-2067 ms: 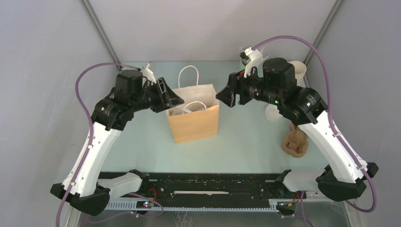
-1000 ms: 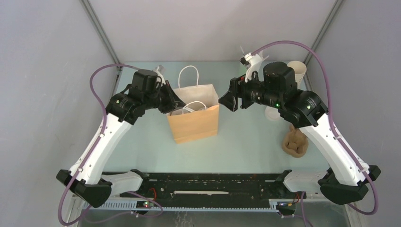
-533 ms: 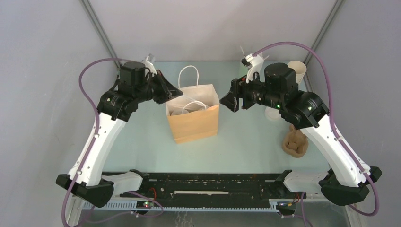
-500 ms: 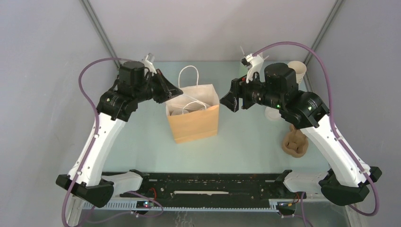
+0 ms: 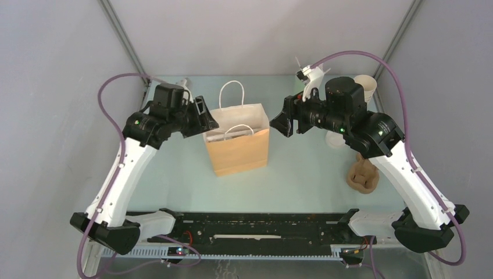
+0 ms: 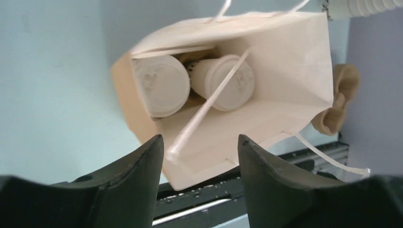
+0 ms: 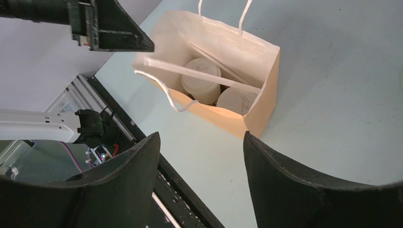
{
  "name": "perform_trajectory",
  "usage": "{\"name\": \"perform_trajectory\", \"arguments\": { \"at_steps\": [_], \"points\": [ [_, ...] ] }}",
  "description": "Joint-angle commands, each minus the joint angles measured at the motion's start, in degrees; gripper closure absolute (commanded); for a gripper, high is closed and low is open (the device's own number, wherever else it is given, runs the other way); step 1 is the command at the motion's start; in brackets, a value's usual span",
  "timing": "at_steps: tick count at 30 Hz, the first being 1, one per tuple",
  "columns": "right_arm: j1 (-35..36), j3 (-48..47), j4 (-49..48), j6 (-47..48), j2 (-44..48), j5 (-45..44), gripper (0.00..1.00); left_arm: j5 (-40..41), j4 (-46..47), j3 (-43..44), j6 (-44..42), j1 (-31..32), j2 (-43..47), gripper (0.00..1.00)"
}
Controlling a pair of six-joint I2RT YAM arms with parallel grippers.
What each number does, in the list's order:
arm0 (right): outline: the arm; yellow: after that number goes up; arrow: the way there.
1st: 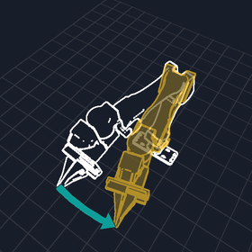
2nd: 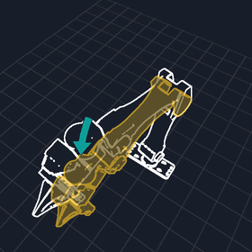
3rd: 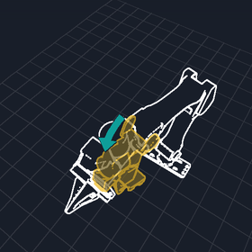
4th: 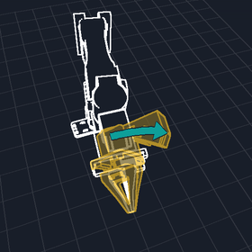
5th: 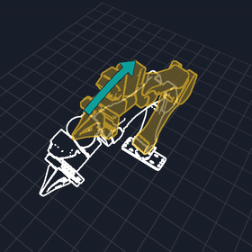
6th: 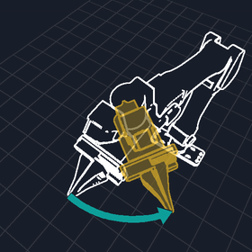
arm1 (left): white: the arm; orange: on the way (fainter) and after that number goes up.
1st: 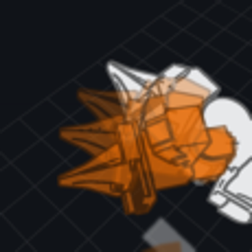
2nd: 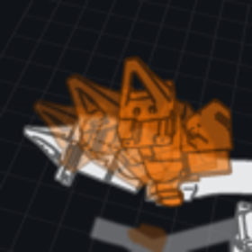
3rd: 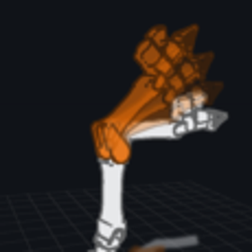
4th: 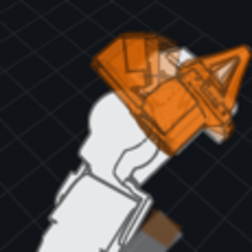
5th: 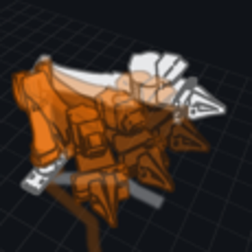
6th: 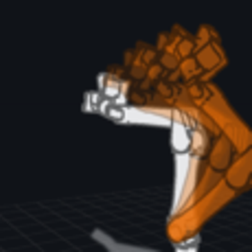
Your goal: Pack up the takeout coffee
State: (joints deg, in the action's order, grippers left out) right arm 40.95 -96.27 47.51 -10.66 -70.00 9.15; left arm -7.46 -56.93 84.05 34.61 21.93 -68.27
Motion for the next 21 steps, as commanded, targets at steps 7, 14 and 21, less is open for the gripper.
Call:
{"name": "perform_trajectory", "arguments": {
  "at_steps": [7, 14, 21],
  "points": [
    [-0.3, -1.4, -2.9, -2.4, -1.4, -0.5, 0.26, 9.1, -8.4, 18.9, -5.4, -0.2, 2.9, 0.26],
    [-0.4, -7.7, 0.2, -10.6, -0.6, -17.4, 0.01, 7.2, -6.4, 26.3, -4.9, -0.2, 5.3, 0.06],
    [-1.8, -13.4, 5.7, -15.9, 0.8, -33.0, 0.00, 15.4, -2.8, 30.7, -8.0, -0.2, 8.8, 0.00]
  ]
}}
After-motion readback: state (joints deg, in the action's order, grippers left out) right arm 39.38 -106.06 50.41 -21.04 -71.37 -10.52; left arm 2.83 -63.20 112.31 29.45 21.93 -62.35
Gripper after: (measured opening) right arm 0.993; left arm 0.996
